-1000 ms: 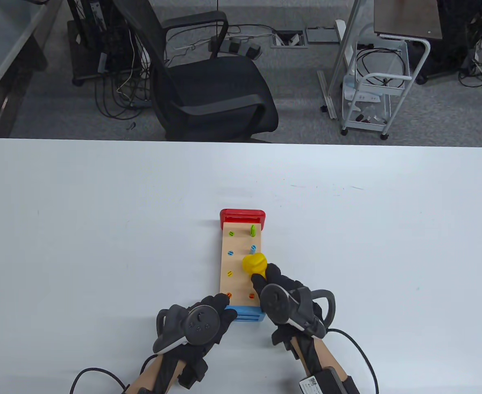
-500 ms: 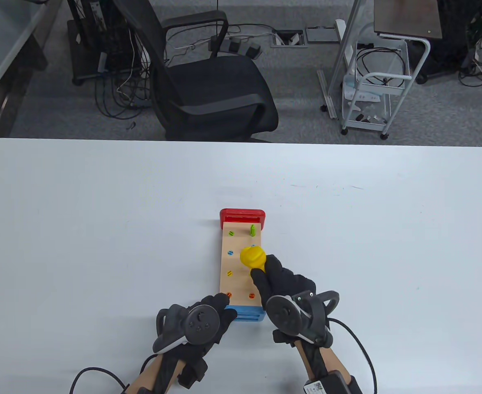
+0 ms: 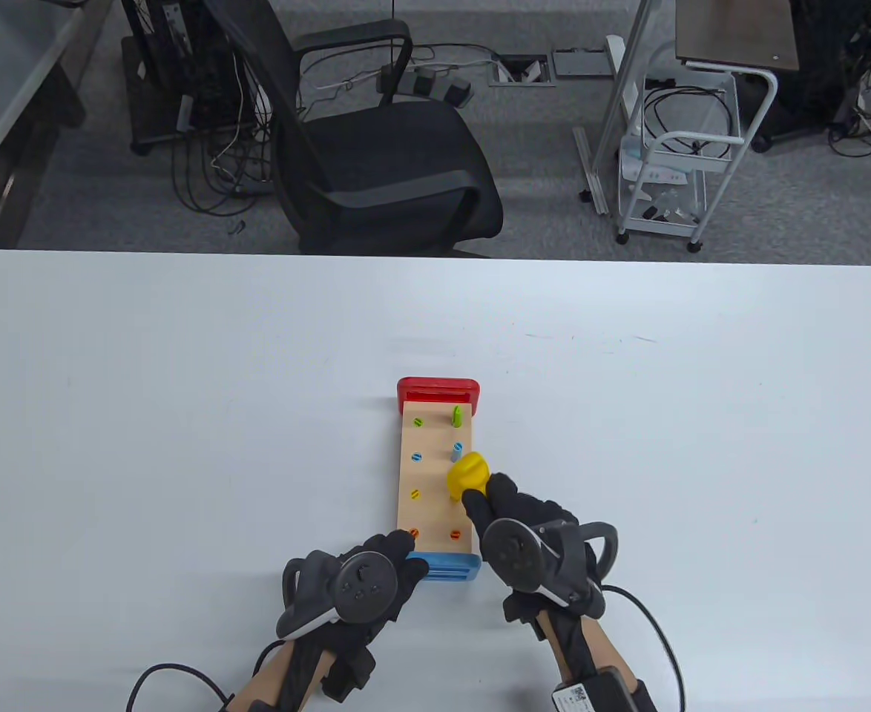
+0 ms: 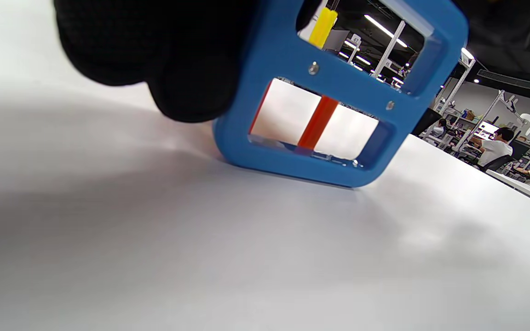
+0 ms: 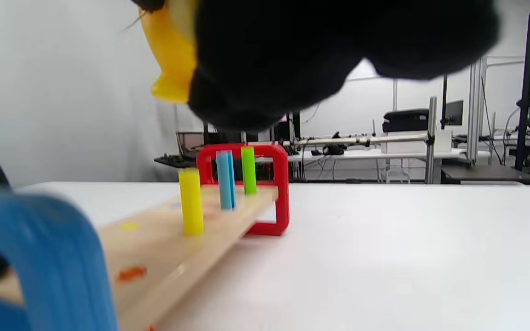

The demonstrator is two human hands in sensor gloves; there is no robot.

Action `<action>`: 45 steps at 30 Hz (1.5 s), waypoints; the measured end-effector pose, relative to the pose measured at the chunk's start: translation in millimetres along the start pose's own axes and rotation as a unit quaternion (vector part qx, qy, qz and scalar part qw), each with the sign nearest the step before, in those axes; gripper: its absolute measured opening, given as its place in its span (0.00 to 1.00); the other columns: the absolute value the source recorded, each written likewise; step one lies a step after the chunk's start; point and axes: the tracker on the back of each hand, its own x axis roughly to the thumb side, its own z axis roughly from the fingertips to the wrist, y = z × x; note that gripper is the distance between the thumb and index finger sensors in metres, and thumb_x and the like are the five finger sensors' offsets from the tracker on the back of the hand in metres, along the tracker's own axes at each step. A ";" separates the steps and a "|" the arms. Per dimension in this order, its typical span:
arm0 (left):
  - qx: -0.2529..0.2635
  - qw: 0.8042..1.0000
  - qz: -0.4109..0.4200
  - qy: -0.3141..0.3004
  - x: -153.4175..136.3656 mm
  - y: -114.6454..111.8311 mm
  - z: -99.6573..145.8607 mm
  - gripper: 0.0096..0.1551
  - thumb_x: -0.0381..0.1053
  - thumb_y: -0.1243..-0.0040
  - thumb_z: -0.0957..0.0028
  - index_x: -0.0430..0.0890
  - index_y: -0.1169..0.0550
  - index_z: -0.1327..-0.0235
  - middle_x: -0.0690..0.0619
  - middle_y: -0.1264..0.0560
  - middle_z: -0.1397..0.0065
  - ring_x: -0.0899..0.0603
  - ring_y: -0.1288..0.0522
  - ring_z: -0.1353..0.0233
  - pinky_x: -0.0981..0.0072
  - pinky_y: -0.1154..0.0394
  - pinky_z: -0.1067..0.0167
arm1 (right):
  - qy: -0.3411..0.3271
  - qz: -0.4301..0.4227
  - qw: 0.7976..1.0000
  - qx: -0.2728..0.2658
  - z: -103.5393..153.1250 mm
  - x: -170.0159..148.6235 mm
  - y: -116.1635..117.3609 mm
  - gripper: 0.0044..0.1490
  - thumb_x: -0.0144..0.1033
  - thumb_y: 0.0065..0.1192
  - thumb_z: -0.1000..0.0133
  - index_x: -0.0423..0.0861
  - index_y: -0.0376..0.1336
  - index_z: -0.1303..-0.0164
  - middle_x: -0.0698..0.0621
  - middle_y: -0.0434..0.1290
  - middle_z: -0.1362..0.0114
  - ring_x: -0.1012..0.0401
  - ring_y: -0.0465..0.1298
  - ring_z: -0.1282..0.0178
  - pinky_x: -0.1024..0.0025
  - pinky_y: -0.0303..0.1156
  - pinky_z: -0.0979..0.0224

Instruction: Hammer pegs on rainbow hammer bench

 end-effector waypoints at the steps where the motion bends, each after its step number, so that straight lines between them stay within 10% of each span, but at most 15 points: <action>1: 0.001 1.000 0.001 0.000 -0.2 -0.2 0.1 0.40 0.65 0.70 0.41 0.42 0.35 0.26 0.29 0.24 0.30 0.35 0.16 0.43 0.46 0.18 0.48 | -0.002 -0.019 0.996 -0.082 3.9 -0.6 -1.7 0.41 0.52 0.33 0.31 0.34 0.64 0.28 0.47 0.83 0.57 0.58 0.81 0.72 0.59 0.80 0.61; 3: 0.002 1.000 0.000 0.000 0.0 -0.2 0.1 0.40 0.65 0.70 0.41 0.42 0.35 0.26 0.29 0.24 0.30 0.35 0.16 0.43 0.47 0.18 0.48 | -0.015 -0.057 0.993 -0.103 2.1 -1.8 19.6 0.41 0.49 0.39 0.33 0.29 0.67 0.32 0.43 0.84 0.62 0.54 0.80 0.77 0.54 0.79 0.66; 5: 0.001 1.000 0.000 0.001 0.0 -0.3 0.1 0.40 0.65 0.70 0.41 0.42 0.35 0.26 0.29 0.24 0.30 0.35 0.16 0.43 0.46 0.18 0.48 | 0.056 0.024 0.990 0.126 3.9 -6.1 49.9 0.42 0.55 0.31 0.34 0.35 0.61 0.29 0.49 0.83 0.55 0.60 0.82 0.71 0.61 0.82 0.60; 7: 0.005 1.000 -0.001 0.000 0.2 -0.2 0.9 0.40 0.65 0.70 0.41 0.42 0.35 0.26 0.29 0.23 0.30 0.35 0.15 0.43 0.47 0.18 0.48 | -0.012 -0.082 0.996 -0.023 -6.9 -2.7 34.9 0.41 0.49 0.48 0.35 0.25 0.74 0.43 0.40 0.87 0.68 0.53 0.81 0.82 0.53 0.80 0.72; 9: 0.002 1.000 -0.001 0.000 0.0 0.1 0.5 0.40 0.65 0.70 0.41 0.42 0.35 0.26 0.29 0.23 0.30 0.35 0.16 0.43 0.46 0.18 0.48 | -0.011 -0.026 0.994 0.107 -5.1 1.2 9.7 0.41 0.54 0.32 0.30 0.34 0.63 0.28 0.48 0.82 0.53 0.58 0.81 0.68 0.59 0.80 0.56; 12: 0.002 1.000 -0.001 0.000 -0.1 -0.1 0.7 0.40 0.65 0.70 0.41 0.42 0.35 0.26 0.29 0.23 0.30 0.35 0.16 0.43 0.47 0.18 0.48 | -0.023 -0.036 0.990 -0.138 2.1 4.8 18.8 0.41 0.51 0.40 0.33 0.30 0.68 0.35 0.44 0.84 0.62 0.55 0.81 0.77 0.55 0.80 0.66; 15: 0.001 1.000 0.000 0.000 -0.1 -0.4 0.4 0.40 0.64 0.70 0.41 0.41 0.35 0.26 0.28 0.24 0.30 0.35 0.16 0.43 0.46 0.19 0.47 | 0.044 0.027 0.992 0.112 4.2 2.1 42.7 0.42 0.55 0.30 0.32 0.34 0.60 0.29 0.47 0.81 0.52 0.59 0.80 0.69 0.60 0.80 0.57; 21: 0.003 1.000 -0.002 0.000 0.0 -0.3 1.0 0.40 0.64 0.70 0.41 0.42 0.35 0.26 0.29 0.23 0.30 0.35 0.16 0.43 0.47 0.18 0.48 | -0.011 -0.051 0.990 -0.129 1.2 2.7 3.5 0.41 0.51 0.39 0.33 0.31 0.68 0.32 0.44 0.84 0.62 0.55 0.80 0.77 0.56 0.79 0.66; 24: 0.001 1.000 0.000 0.000 0.0 -0.2 0.8 0.40 0.65 0.70 0.41 0.42 0.35 0.26 0.29 0.23 0.30 0.35 0.16 0.43 0.47 0.18 0.48 | 0.033 0.039 0.991 0.125 -9.1 -2.8 56.5 0.42 0.55 0.31 0.34 0.37 0.62 0.28 0.50 0.83 0.55 0.61 0.82 0.72 0.63 0.83 0.61; 25: 0.001 1.000 -0.001 -0.001 0.1 -0.4 1.0 0.40 0.64 0.70 0.41 0.42 0.35 0.26 0.28 0.24 0.30 0.35 0.16 0.43 0.47 0.18 0.48 | 0.025 -0.014 0.999 -0.027 -1.2 -5.1 42.7 0.41 0.54 0.36 0.33 0.33 0.65 0.31 0.45 0.83 0.58 0.58 0.80 0.75 0.59 0.80 0.63; 31: 0.002 1.000 0.000 -0.001 0.0 -0.2 0.7 0.40 0.65 0.70 0.41 0.42 0.35 0.26 0.29 0.23 0.30 0.35 0.16 0.43 0.47 0.18 0.48 | -0.012 -0.058 0.985 -0.159 0.3 -3.1 8.1 0.40 0.50 0.42 0.34 0.31 0.69 0.33 0.43 0.84 0.63 0.54 0.80 0.78 0.55 0.79 0.67; 34: 0.000 1.000 0.001 0.000 0.1 -0.3 0.4 0.40 0.65 0.70 0.41 0.42 0.35 0.26 0.29 0.24 0.30 0.35 0.16 0.43 0.47 0.19 0.47 | 0.026 0.028 0.997 0.071 3.2 -0.8 45.3 0.41 0.57 0.30 0.33 0.40 0.60 0.25 0.51 0.82 0.52 0.62 0.81 0.69 0.64 0.82 0.57; 40: 0.002 1.000 -0.001 0.000 -0.2 -0.2 0.6 0.40 0.64 0.70 0.41 0.42 0.35 0.26 0.29 0.23 0.30 0.35 0.16 0.43 0.47 0.18 0.48 | -0.036 -0.021 0.988 -0.151 1.4 11.3 4.3 0.40 0.51 0.41 0.33 0.33 0.68 0.31 0.45 0.84 0.62 0.56 0.80 0.78 0.56 0.79 0.66; 43: 0.001 1.000 0.000 0.000 0.0 -0.2 0.4 0.40 0.65 0.70 0.41 0.41 0.35 0.26 0.29 0.23 0.30 0.35 0.16 0.43 0.47 0.18 0.48 | 0.013 0.073 0.984 0.161 -11.2 6.7 60.2 0.42 0.56 0.34 0.34 0.37 0.62 0.26 0.50 0.83 0.56 0.61 0.81 0.73 0.62 0.82 0.61; 45: 0.004 1.000 -0.002 0.000 0.0 -0.1 1.0 0.40 0.64 0.70 0.41 0.42 0.35 0.26 0.28 0.23 0.30 0.35 0.15 0.43 0.47 0.18 0.48 | -0.057 0.002 0.997 -0.059 -3.1 6.9 29.3 0.40 0.49 0.47 0.35 0.30 0.74 0.38 0.42 0.87 0.67 0.55 0.80 0.83 0.55 0.79 0.72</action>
